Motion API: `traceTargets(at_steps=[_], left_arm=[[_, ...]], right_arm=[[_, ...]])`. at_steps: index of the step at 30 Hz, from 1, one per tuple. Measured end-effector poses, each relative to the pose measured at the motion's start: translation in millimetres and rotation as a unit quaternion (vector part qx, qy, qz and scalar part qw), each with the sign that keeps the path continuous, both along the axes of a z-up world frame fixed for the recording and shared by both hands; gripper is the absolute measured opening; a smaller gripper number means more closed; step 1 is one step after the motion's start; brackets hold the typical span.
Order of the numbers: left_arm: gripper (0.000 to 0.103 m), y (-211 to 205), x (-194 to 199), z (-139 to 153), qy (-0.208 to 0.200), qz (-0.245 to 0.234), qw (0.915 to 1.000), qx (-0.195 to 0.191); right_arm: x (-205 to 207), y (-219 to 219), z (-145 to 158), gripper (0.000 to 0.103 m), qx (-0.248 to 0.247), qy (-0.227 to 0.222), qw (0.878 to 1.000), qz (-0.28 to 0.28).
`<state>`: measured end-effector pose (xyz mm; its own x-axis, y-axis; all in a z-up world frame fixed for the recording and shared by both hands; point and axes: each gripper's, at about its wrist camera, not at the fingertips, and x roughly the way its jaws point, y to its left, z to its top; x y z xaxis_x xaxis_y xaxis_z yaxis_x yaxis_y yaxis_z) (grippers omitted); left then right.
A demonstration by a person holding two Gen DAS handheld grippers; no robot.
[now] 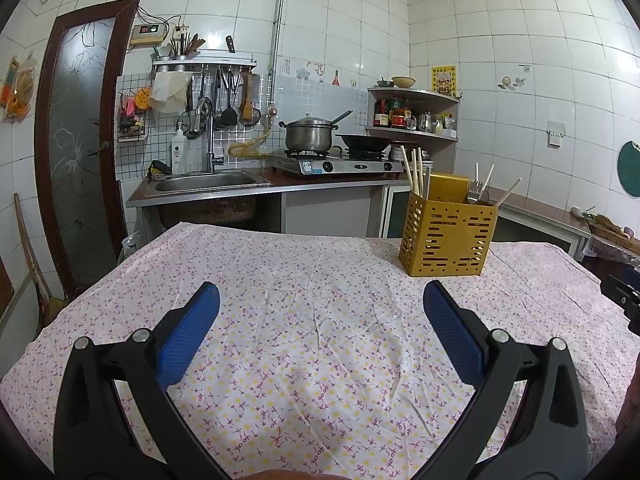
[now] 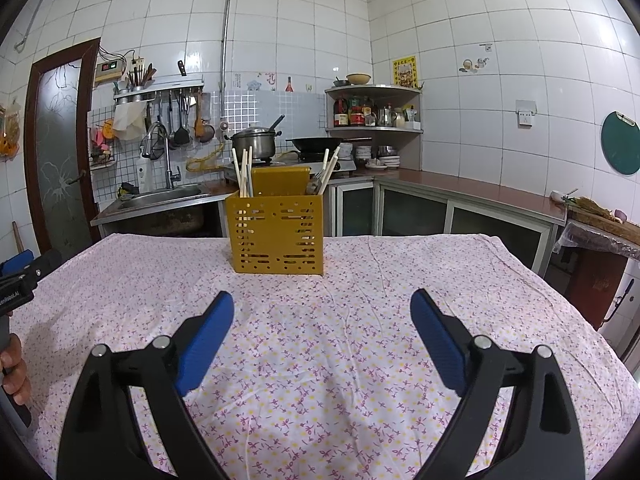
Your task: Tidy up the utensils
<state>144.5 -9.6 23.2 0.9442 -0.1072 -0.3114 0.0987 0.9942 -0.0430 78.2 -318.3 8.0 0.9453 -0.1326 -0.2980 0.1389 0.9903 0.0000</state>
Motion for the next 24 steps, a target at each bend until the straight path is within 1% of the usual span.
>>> traceTargets(at_steps=[24], left_arm=[[0.098, 2.4, 0.8, 2.6, 0.005, 0.006, 0.9999, -0.009]], right_arm=[[0.4, -3.4, -1.4, 0.088, 0.0, 0.0, 1.0, -0.003]])
